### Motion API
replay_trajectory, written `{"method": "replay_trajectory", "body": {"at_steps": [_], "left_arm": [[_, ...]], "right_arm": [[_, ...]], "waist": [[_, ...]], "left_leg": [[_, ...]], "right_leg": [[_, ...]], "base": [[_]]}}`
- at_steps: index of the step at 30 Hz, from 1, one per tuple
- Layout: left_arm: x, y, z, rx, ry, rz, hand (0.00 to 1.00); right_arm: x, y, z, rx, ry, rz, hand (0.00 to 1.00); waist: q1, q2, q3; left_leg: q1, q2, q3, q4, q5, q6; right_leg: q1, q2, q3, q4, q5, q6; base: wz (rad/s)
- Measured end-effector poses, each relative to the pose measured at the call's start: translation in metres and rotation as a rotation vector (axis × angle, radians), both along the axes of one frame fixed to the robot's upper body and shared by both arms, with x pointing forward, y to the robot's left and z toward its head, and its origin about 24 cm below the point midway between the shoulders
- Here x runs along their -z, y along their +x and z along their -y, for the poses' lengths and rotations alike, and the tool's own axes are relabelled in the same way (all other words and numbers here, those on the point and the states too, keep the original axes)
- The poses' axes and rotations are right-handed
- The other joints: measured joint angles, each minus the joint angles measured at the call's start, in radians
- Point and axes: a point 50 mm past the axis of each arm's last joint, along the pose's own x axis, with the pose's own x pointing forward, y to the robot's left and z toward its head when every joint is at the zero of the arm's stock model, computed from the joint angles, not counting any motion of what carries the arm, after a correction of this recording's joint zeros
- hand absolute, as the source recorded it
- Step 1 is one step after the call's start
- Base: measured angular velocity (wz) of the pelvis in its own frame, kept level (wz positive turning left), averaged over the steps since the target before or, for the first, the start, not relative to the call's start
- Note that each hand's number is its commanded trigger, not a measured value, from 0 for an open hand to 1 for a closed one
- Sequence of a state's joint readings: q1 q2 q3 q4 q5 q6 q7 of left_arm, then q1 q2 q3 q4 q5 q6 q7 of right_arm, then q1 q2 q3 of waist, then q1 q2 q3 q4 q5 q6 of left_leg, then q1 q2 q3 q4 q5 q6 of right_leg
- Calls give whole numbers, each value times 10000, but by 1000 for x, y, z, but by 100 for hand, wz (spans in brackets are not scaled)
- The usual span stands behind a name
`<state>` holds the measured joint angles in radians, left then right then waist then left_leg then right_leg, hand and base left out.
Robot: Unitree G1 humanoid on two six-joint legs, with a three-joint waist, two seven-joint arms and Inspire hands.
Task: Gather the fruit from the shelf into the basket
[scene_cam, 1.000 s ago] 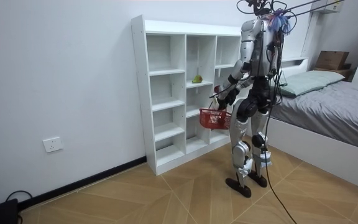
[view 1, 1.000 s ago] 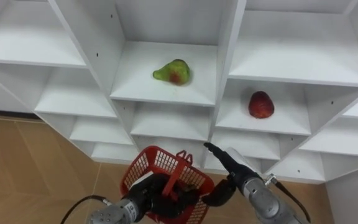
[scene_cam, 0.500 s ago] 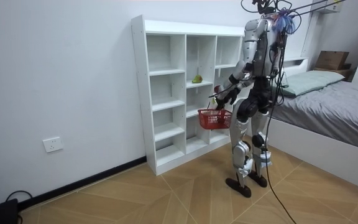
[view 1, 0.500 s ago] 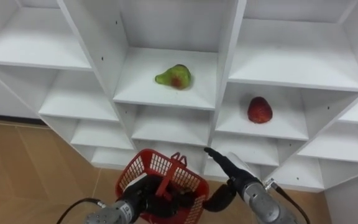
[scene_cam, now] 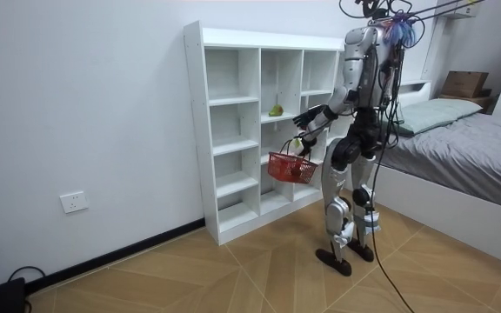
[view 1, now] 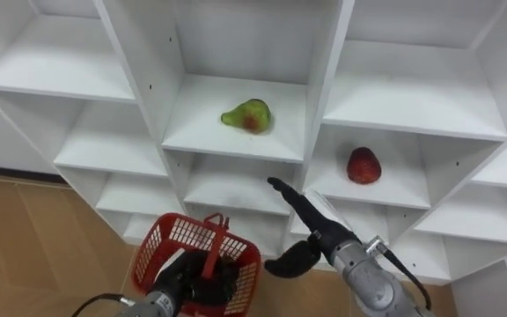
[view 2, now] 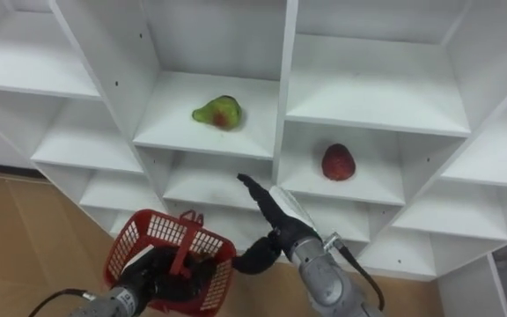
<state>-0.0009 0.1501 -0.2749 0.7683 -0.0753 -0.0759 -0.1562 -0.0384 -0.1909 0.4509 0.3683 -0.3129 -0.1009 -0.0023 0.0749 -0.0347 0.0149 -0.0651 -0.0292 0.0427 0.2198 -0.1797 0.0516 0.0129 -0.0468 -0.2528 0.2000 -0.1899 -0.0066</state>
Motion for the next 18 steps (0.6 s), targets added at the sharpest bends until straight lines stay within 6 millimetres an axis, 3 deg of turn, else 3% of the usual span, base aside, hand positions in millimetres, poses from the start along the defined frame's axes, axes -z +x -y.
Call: {"method": "replay_trajectory", "body": {"at_steps": [2,12,18], "left_arm": [[0,0,0,2,1,0,100],[2,-3,1,101,4,-128,100],[5,-7,-3,-75,2,-293,100]], "right_arm": [[-5,2,-1,-53,65,220,0],[-37,9,-13,-509,740,1515,0],[-50,18,-19,-689,1201,1811,0]], "waist": [[88,-60,23],[379,-271,-13],[434,-557,16]], "left_leg": [[-2,1,0,-4,0,0],[92,4,8,0,0,0],[63,-7,-24,26,1,-1]], "right_leg": [[0,1,6,11,0,0],[56,-11,31,12,0,1],[95,-14,0,-19,5,8]], "base": [[0],[0],[1]]}}
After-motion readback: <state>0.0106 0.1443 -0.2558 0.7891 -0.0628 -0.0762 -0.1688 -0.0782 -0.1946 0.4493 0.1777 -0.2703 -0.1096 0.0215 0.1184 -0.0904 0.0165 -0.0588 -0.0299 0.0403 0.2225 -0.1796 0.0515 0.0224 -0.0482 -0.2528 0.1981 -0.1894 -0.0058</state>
